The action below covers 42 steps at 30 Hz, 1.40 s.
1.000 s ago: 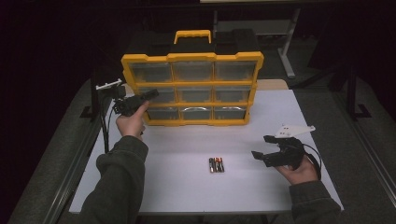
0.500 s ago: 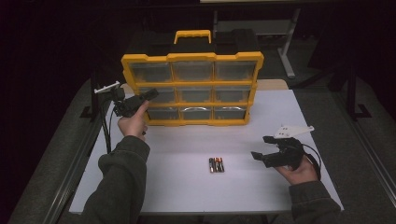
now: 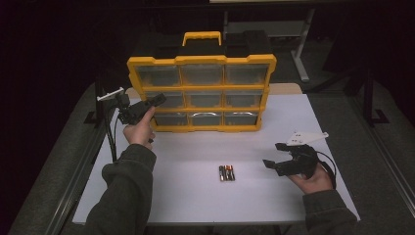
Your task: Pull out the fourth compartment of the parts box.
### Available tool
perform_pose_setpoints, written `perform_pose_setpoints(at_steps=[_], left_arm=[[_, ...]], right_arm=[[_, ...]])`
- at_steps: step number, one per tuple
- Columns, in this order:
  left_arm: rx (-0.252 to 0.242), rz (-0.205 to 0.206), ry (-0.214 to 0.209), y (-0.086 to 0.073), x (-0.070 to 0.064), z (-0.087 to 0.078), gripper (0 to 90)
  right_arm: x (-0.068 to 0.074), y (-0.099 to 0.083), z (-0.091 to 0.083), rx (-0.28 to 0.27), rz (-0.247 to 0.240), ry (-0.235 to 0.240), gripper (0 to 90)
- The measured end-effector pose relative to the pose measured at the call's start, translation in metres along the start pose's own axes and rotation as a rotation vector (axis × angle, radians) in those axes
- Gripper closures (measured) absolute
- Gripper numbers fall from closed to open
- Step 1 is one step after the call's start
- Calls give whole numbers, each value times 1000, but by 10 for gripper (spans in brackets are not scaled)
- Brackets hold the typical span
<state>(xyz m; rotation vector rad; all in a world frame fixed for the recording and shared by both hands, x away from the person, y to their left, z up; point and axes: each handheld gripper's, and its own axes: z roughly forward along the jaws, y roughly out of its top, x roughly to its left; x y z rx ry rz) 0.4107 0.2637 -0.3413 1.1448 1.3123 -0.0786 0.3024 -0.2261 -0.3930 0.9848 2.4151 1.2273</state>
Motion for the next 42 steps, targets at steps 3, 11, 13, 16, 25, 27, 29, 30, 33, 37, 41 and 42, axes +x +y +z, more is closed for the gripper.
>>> perform_pose_setpoints(at_steps=[3,11,13,16,25,27,29,30,33,37,41,42], left_arm=[[3,3,1,0,-1,-1,740],[3,-11,-8,-1,0,-3,746],[6,-8,-10,-1,0,-4,747],[8,-8,-11,-1,0,-5,749],[17,0,-17,-2,-1,-9,751],[20,4,-20,-3,-1,-10,751],[22,7,-20,-3,-1,-10,756],[28,15,-22,-3,0,-12,763],[32,17,-27,-3,0,-13,771],[38,21,-30,-4,0,-15,770],[44,23,-29,-4,-1,-17,770],[47,26,-34,-5,0,-17,770]], right_arm=[[0,0,0,-2,1,0,210],[0,0,1,5,3,-2,209],[1,0,0,4,8,-3,208],[1,0,0,5,7,-3,208],[1,-1,0,5,7,-4,207],[1,-1,0,5,7,-5,207],[1,-1,0,7,9,-5,207],[1,-1,0,7,10,-5,207],[1,-2,0,7,3,-4,207],[1,-2,0,6,0,-6,207],[1,-2,0,8,5,-6,207],[1,-2,0,9,5,-6,207]])
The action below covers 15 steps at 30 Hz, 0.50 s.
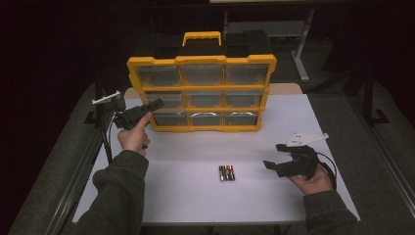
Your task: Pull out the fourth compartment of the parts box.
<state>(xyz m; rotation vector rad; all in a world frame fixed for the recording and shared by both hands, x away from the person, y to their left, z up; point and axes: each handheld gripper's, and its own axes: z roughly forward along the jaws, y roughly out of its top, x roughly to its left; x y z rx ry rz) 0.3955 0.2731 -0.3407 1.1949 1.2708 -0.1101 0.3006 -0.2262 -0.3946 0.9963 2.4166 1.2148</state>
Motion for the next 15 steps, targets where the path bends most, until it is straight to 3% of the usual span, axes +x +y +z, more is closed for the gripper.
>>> perform_pose_setpoints(at_steps=[15], left_arm=[[25,17,-13,-4,-3,-9,771]], right_arm=[[0,0,0,0,-1,0,207]])
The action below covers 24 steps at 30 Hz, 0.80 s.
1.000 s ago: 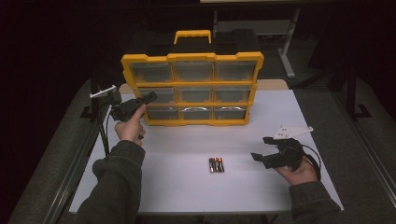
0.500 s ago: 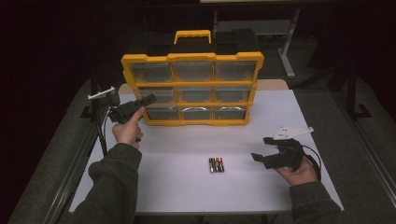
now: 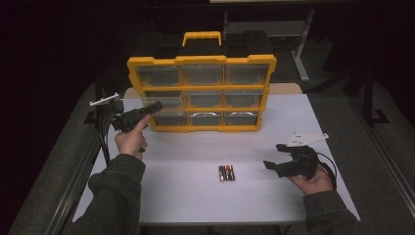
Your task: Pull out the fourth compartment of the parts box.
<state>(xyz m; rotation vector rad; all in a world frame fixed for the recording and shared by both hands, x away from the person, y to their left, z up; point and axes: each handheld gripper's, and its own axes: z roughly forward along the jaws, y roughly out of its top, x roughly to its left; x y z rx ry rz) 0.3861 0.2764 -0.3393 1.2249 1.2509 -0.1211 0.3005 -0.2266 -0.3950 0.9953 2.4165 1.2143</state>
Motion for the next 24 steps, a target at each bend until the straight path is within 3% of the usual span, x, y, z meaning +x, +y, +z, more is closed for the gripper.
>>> perform_pose_setpoints(at_steps=[24], left_arm=[[13,11,-26,-7,-2,-9,771]], right_arm=[[1,0,1,9,1,1,207]])
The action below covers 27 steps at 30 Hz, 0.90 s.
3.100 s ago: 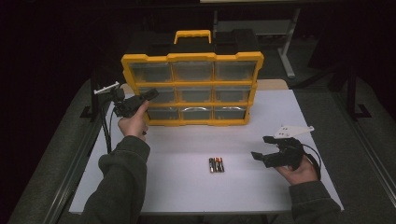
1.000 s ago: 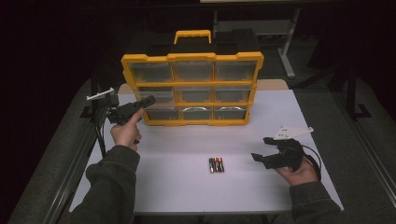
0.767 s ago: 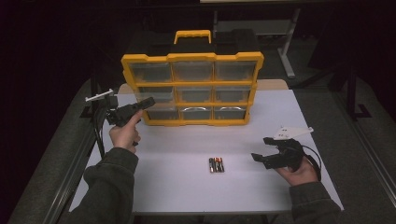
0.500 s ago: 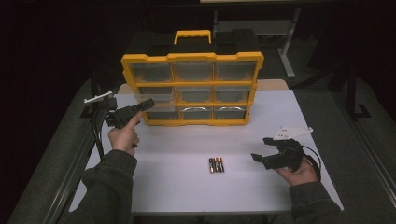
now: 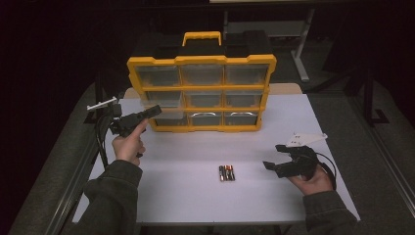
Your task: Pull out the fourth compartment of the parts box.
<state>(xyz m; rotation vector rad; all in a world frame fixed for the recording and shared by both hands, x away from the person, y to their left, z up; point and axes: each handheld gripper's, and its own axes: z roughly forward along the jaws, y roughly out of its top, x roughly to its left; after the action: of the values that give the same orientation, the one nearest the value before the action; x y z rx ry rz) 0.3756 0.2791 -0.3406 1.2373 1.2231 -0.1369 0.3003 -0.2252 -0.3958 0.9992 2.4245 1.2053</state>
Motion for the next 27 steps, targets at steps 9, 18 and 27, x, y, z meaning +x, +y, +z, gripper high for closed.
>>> perform_pose_setpoints(at_steps=[9,18,27], left_arm=[[32,94,32,-3,-6,-9,735],[126,277,81,7,-19,-17,646],[251,580,85,36,-41,-20,595]], right_arm=[[2,1,1,1,-5,3,207],[3,2,2,9,-16,11,207],[6,2,5,31,-39,16,205]])
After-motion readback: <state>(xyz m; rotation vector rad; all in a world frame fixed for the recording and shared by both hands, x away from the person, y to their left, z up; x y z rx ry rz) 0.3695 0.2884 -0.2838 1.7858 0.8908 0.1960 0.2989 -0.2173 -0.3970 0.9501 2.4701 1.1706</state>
